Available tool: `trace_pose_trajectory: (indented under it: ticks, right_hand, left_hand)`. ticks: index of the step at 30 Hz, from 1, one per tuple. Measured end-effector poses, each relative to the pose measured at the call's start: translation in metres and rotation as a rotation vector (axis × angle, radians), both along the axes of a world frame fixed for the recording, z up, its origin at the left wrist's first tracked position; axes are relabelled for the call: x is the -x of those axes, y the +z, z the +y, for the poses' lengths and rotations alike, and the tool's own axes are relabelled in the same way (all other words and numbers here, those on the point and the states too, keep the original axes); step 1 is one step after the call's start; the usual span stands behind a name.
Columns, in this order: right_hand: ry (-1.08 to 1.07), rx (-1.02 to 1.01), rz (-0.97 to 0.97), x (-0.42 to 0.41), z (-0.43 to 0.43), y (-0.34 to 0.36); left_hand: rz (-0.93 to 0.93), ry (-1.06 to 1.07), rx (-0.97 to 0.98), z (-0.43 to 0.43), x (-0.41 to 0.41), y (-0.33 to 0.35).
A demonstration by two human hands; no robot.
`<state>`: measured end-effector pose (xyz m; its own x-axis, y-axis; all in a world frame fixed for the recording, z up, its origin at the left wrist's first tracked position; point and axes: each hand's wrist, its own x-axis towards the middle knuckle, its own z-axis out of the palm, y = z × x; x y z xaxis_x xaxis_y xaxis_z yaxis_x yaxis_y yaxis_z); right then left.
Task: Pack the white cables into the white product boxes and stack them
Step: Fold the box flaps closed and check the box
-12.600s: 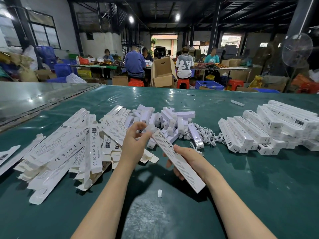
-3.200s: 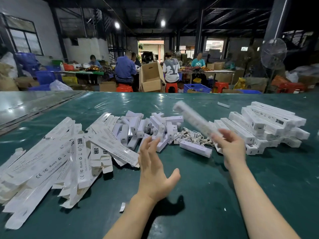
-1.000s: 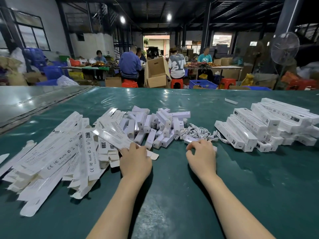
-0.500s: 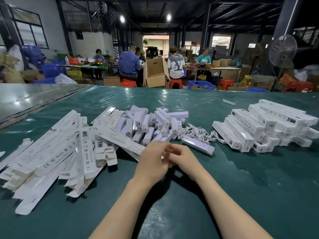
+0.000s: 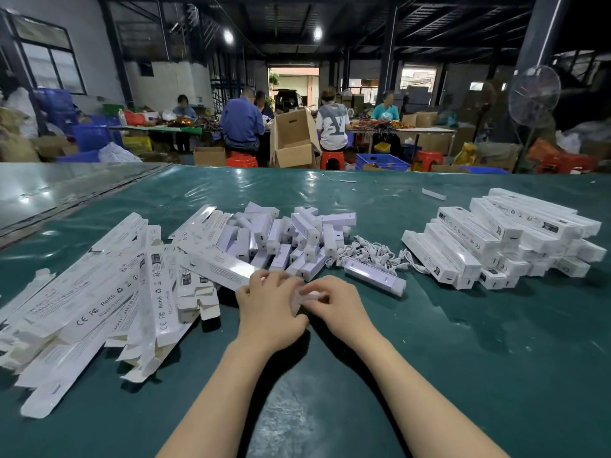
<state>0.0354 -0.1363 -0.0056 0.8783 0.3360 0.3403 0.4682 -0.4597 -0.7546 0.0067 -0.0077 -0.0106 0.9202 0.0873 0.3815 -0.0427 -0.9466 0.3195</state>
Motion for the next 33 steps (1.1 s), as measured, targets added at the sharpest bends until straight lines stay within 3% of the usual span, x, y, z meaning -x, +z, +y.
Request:
trace_pose_trajectory:
  ticks: [5, 7, 10, 12, 15, 18, 25, 30, 33]
  right_hand:
    - [0.063, -1.043, 0.564, -0.008, -0.018, 0.013]
    - [0.229, -1.292, 0.703, -0.009, -0.028, 0.017]
    - [0.482, -1.469, 0.73, -0.004, -0.03, 0.017]
    - [0.631, -1.443, 0.753, -0.007, -0.032, 0.017]
    - [0.757, -1.073, 0.733, -0.002, -0.025, 0.02]
    - [0.588, -0.858, 0.675, 0.002, -0.009, 0.016]
    - [0.122, -1.166, 0.593, -0.005, -0.013, 0.013]
    - [-0.053, -1.45, 0.648, -0.012, -0.023, 0.014]
    - [0.002, -1.232, 0.705, -0.01, -0.02, 0.014]
  left_hand:
    - [-0.149, 0.07, -0.027, 0.0, 0.0, 0.006]
    - [-0.172, 0.113, -0.006, 0.0, 0.0, 0.007]
    - [-0.196, 0.127, -0.013, 0.001, 0.0, 0.008]
    - [-0.201, 0.087, 0.081, -0.001, 0.001, 0.012]
    - [-0.196, 0.051, 0.133, -0.011, 0.006, 0.021]
    - [-0.157, -0.018, 0.089, -0.015, 0.008, 0.022]
    - [-0.024, -0.26, 0.204, -0.015, 0.014, 0.021]
    - [-0.046, -0.278, 0.621, 0.002, 0.012, 0.026]
    - [-0.069, -0.259, 0.739, 0.002, 0.012, 0.025]
